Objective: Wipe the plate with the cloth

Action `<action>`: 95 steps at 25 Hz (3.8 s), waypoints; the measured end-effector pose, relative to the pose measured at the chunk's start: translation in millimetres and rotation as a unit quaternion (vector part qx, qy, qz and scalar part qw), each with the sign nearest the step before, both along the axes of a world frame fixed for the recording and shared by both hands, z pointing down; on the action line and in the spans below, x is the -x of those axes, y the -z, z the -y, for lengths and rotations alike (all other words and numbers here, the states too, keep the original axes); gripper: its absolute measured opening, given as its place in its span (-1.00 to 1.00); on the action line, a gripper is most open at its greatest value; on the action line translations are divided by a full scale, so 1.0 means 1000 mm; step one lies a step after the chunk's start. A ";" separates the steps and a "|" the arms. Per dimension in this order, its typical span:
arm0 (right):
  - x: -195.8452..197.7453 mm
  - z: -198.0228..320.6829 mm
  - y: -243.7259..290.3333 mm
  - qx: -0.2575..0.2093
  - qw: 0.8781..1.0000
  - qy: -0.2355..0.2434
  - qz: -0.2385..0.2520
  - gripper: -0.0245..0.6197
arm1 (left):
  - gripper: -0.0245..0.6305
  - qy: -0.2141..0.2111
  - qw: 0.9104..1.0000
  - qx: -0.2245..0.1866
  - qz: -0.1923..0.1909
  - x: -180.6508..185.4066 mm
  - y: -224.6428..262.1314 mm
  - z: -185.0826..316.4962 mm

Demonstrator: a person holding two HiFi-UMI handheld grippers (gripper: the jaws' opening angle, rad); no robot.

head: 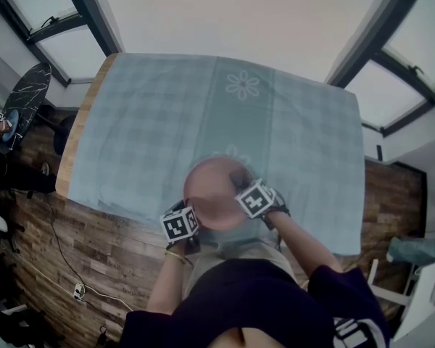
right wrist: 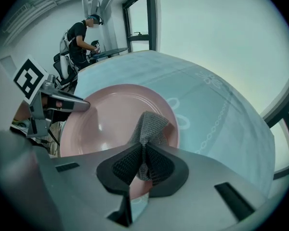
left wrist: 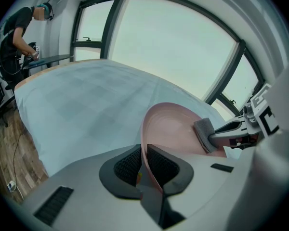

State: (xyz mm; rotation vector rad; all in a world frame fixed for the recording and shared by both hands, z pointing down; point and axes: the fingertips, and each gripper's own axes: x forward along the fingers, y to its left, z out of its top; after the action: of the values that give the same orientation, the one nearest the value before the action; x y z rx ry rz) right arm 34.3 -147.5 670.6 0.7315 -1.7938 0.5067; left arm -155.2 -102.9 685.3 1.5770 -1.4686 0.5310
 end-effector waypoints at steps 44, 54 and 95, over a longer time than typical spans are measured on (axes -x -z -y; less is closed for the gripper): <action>0.066 -0.106 -0.008 0.079 0.989 0.110 0.058 -0.82 | -0.78 0.011 1.000 -0.004 0.010 0.002 0.000 0.000; 0.060 -0.086 0.020 0.036 0.990 0.031 0.136 -0.82 | -0.78 0.013 1.000 -0.005 0.021 0.002 0.001 -0.003; -0.003 -0.147 0.112 -0.062 0.964 -0.039 0.257 -0.82 | -0.88 0.018 0.995 -0.101 0.021 -0.090 0.114 -0.115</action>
State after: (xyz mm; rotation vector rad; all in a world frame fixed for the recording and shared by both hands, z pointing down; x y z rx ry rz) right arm 37.6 -0.7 558.5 0.8086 -2.3030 0.6879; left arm -65.6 11.7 571.1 1.7008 -1.6201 0.4064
